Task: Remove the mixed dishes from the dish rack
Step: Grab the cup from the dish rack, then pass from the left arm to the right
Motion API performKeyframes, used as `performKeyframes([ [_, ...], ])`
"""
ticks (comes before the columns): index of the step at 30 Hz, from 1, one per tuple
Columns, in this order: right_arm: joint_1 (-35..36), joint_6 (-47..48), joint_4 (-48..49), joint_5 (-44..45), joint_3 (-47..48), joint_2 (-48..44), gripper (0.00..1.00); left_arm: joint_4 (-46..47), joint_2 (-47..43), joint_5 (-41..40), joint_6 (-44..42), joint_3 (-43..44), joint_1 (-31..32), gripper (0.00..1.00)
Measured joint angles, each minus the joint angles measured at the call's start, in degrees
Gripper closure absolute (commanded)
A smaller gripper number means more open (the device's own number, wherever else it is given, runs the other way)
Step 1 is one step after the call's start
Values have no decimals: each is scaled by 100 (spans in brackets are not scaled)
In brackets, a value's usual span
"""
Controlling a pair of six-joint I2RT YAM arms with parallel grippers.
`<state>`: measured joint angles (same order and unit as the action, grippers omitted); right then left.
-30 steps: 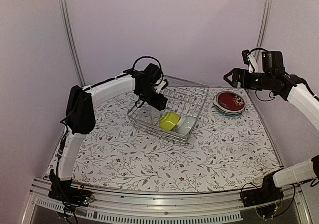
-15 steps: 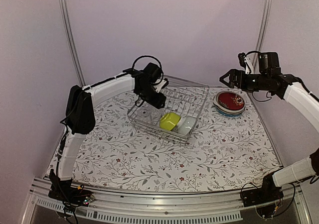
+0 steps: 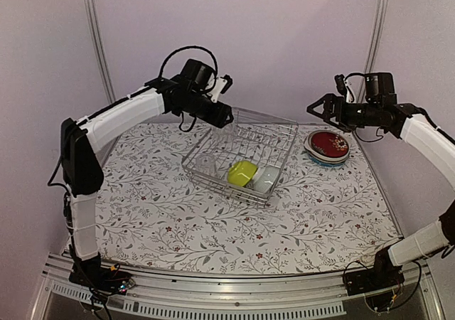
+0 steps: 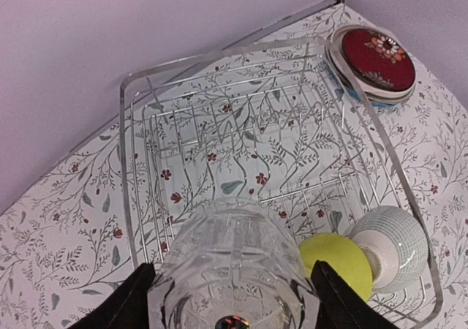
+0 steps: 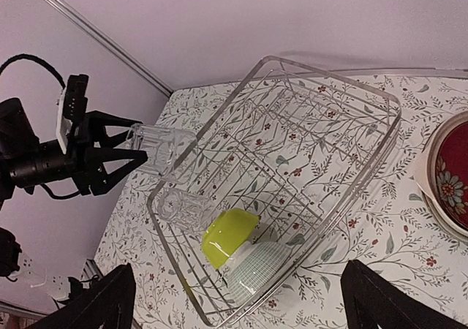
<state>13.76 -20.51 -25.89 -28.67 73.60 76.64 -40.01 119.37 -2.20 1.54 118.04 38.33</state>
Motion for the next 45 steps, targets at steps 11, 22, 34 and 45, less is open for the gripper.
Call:
performKeyframes([
  [11,96,-1045,750,-1150,221,328,3,1853,-2011,737,188,-1993,0,54],
  [22,940,-1943,1779,-1899,527,870,6,3268,-2935,1598,468,-2879,173,54],
  [34,1456,-2424,2605,-2288,896,1252,31,4017,-2994,2072,518,-3036,675,53],
  [45,1545,-3016,3517,-2686,896,1318,56,4350,-2986,2181,577,-3084,717,53],
])
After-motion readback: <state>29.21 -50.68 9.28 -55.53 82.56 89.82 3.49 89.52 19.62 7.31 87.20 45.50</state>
